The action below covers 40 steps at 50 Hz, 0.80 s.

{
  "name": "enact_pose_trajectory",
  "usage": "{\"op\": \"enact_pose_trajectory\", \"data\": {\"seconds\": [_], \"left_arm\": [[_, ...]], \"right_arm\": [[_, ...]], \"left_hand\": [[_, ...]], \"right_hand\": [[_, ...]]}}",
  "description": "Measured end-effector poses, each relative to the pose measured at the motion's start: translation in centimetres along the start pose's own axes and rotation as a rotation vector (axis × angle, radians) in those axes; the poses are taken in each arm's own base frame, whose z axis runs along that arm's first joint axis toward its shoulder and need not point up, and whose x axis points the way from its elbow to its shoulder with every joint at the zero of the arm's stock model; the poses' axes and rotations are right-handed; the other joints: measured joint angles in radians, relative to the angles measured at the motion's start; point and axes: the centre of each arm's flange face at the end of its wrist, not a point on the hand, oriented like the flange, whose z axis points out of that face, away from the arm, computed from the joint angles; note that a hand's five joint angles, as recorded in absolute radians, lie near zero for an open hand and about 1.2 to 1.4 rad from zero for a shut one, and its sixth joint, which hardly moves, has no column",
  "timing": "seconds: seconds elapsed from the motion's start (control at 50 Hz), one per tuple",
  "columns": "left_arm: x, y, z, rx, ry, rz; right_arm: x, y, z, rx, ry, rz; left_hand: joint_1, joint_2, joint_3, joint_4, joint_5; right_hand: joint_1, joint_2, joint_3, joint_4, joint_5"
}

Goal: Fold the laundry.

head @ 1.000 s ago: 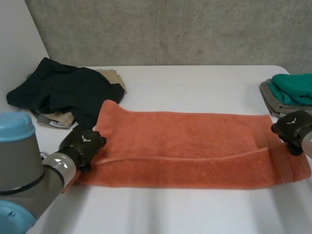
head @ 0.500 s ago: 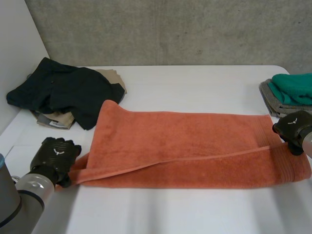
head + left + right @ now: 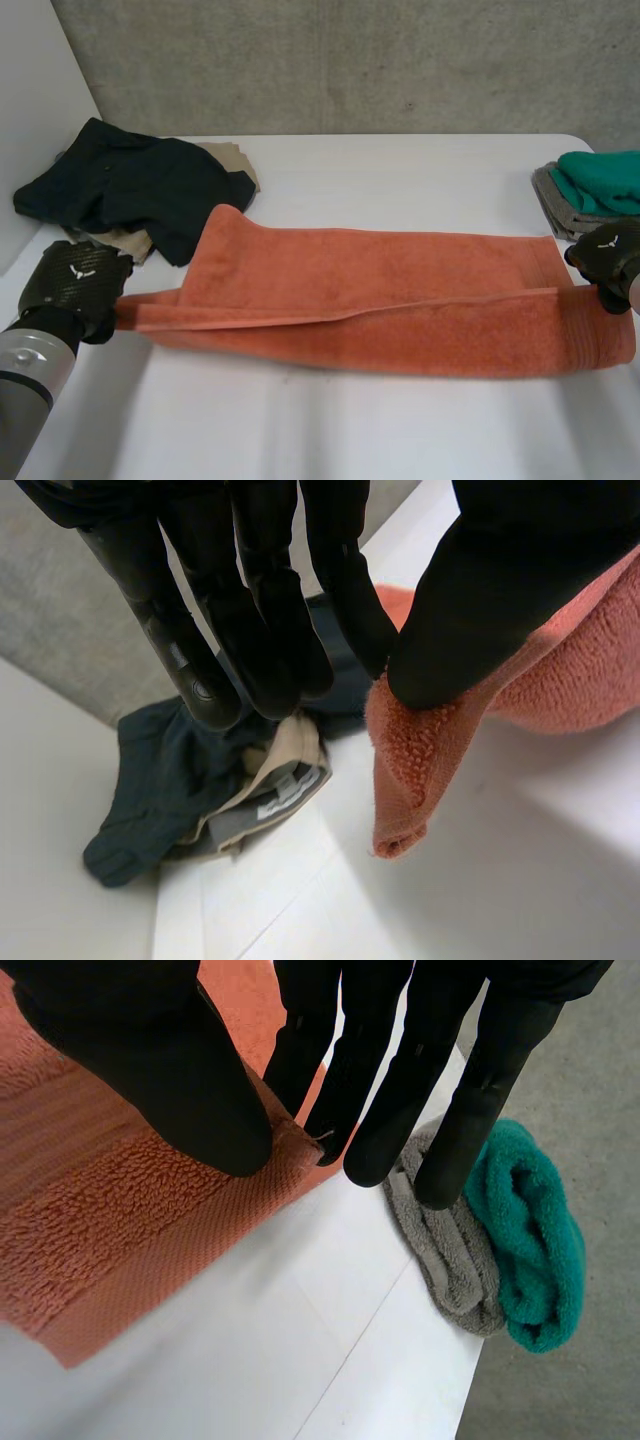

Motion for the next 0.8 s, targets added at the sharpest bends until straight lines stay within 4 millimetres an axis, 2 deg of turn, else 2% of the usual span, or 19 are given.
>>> {"op": "enact_pose_trajectory", "data": {"seconds": [0.12,0.18,0.28,0.32,0.38,0.46,0.5,0.6,0.64,0.68,0.7,0.74,0.76,0.8], "left_arm": [[-0.2,0.6,-0.1,-0.028,0.031,-0.011],[-0.7,0.1,-0.4,-0.035,0.027,-0.013],[-3.6,-3.7,-1.4,0.046,-0.044,-0.001],[-5.4,-6.3,-2.3,0.116,-0.094,0.008],[-7.4,-9.8,-3.6,0.206,-0.149,0.01],[-9.0,-12.7,-5.0,0.277,-0.18,-0.014],[-9.2,-13.2,-5.2,0.284,-0.178,-0.027],[-8.8,-12.5,-4.2,0.235,-0.14,-0.052],[-8.2,-11.3,-2.9,0.18,-0.104,-0.063],[-8.0,-11.0,-2.6,0.167,-0.096,-0.065],[-7.2,-9.4,-0.6,0.097,-0.052,-0.076],[-6.9,-8.6,0.4,0.068,-0.033,-0.079],[-6.4,-7.6,1.9,0.03,-0.008,-0.083],[-6.1,-7.0,2.9,0.009,0.006,-0.084]], "right_arm": [[0.0,0.0,-0.2,-0.003,0.001,-0.005],[0.4,-0.3,-0.5,0.001,0.011,-0.012],[3.6,-2.8,-3.2,0.061,0.106,-0.035],[5.8,-4.6,-5.5,0.111,0.178,-0.044],[8.1,-6.8,-8.5,0.176,0.253,-0.053],[9.6,-8.6,-11.4,0.229,0.285,-0.055],[9.7,-8.9,-12.1,0.238,0.277,-0.054],[9.4,-8.8,-12.0,0.229,0.238,-0.044],[9.0,-8.3,-11.1,0.208,0.206,-0.037],[8.9,-8.2,-10.8,0.202,0.198,-0.035],[8.2,-7.2,-8.7,0.161,0.149,-0.023],[8.0,-6.8,-7.7,0.143,0.129,-0.017],[7.5,-6.1,-5.9,0.114,0.099,-0.009],[7.3,-5.8,-4.9,0.099,0.085,-0.004]], "left_hand": [[0.0,0.0,0.0,0.003,0.0],[0.0,0.0,0.001,0.003,0.0],[0.0,0.001,0.001,0.004,0.0],[0.0,0.001,0.001,0.004,0.0],[0.0,0.001,0.001,0.004,0.0],[0.0,0.001,0.001,0.004,0.003],[0.0,0.001,0.001,0.004,0.007],[0.0,0.001,0.001,0.004,0.007],[0.0,0.001,0.001,0.004,0.007],[0.0,0.001,0.001,0.004,0.007],[0.0,0.001,0.001,0.004,0.007],[0.0,0.001,0.001,0.004,0.007],[0.0,0.001,0.001,0.004,0.007],[0.0,0.001,0.001,0.004,0.007]], "right_hand": [[0.0,0.0,0.0,0.0,0.0],[0.0,0.0,0.0,0.0,0.0],[0.0,0.0,0.0,0.0,0.0],[0.0,0.0,0.0,0.0,0.0],[0.0,0.0,0.0,0.0,0.0],[0.0,0.0,0.0,0.0,0.0],[0.0,0.0,0.0,0.0,0.0],[0.0,0.0,0.0,0.0,0.0],[0.0,0.0,0.0,0.0,0.0],[0.0,0.0,0.0,0.0,0.0],[0.0,0.0,0.0,0.0,0.0],[0.0,0.0,0.0,0.0,0.0],[0.0,0.0,0.0,0.0,0.0],[0.0,0.0,0.0,0.0,0.0]]}}
